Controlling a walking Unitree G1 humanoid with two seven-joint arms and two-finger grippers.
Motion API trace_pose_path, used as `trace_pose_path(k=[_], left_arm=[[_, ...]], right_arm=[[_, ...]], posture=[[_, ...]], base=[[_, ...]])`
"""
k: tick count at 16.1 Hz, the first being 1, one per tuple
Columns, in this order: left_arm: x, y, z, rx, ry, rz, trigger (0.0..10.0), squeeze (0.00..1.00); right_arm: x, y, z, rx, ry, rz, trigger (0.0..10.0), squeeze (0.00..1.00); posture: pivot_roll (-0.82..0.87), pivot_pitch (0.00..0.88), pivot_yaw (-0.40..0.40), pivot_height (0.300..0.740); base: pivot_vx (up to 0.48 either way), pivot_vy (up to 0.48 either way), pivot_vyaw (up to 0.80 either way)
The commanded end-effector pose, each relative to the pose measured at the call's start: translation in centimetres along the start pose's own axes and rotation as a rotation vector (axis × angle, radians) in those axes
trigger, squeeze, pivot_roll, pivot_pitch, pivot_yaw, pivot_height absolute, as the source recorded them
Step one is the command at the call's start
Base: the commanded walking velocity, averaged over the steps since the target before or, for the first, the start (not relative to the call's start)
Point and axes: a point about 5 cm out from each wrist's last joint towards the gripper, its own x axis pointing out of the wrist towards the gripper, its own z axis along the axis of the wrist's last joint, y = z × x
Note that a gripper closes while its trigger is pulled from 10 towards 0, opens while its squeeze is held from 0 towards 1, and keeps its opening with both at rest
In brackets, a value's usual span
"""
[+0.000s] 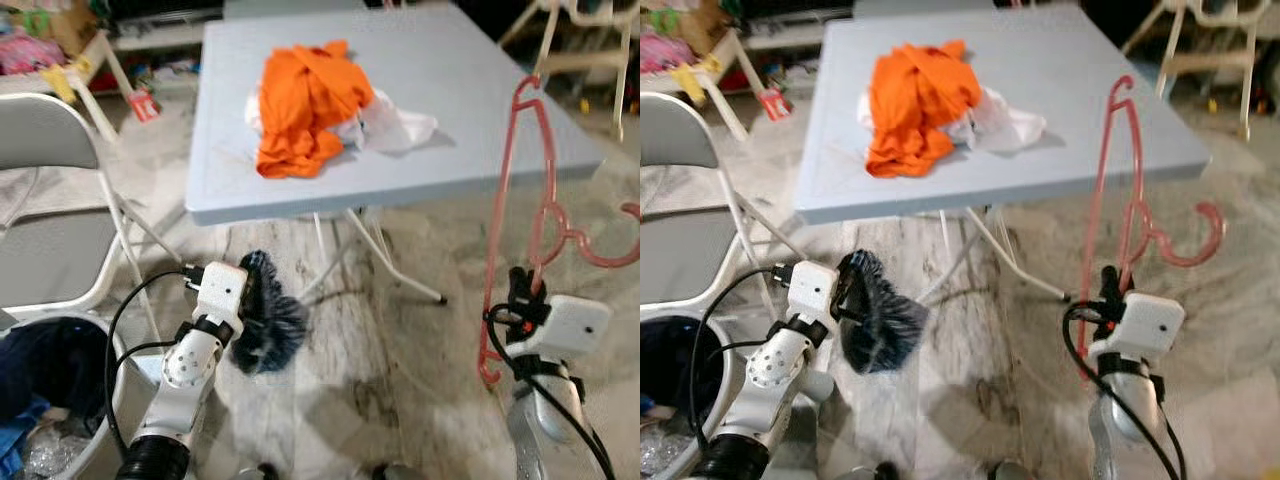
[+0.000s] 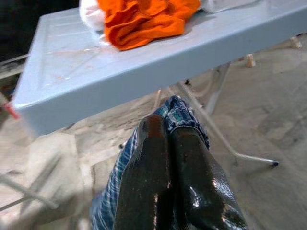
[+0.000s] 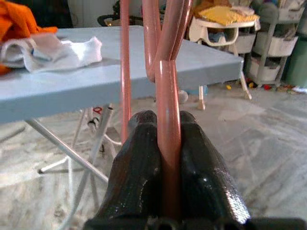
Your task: Hang hanger
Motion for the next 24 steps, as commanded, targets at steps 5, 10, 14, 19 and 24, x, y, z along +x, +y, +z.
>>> trace_pose_path(k=[5,10,14,19,24], left_arm=[[0.6,0.5,1.3,0.028,-0.055,0.017,10.0,0.00],[0.1,1.1,2.9,-0.011,-0.118,0.044,10.0,0.00],[0.2,1.4,5.3,-0.030,-0.192,0.062,10.0,0.00],[-0.1,1.5,8.2,-0.030,-0.262,0.071,10.0,0.00],[0.3,0.8,10.5,-0.043,-0.320,0.042,10.0,0.00]], right_arm=[[-0.1,1.2,-0.7,0.026,0.022,0.019,10.0,0.00],[-1.0,1.2,-1.0,0.005,0.050,0.070,10.0,0.00],[-0.7,1.5,-0.9,0.002,0.054,0.100,10.0,0.00],[-0.3,2.0,-0.6,0.002,0.050,0.132,10.0,0.00],[-0.1,2.2,-0.4,-0.005,0.047,0.143,10.0,0.00]], posture=[[-0.12,0.034,0.061,0.740],[-0.10,0.097,0.033,0.740],[-0.07,0.133,0.013,0.740],[-0.06,0.149,0.001,0.740],[-0.07,0.167,-0.003,0.740]], base=[[0.000,0.000,0.00],[0.158,0.000,0.00],[0.364,0.000,0.00],[0.423,0.000,0.00],[0.450,0.000,0.00]])
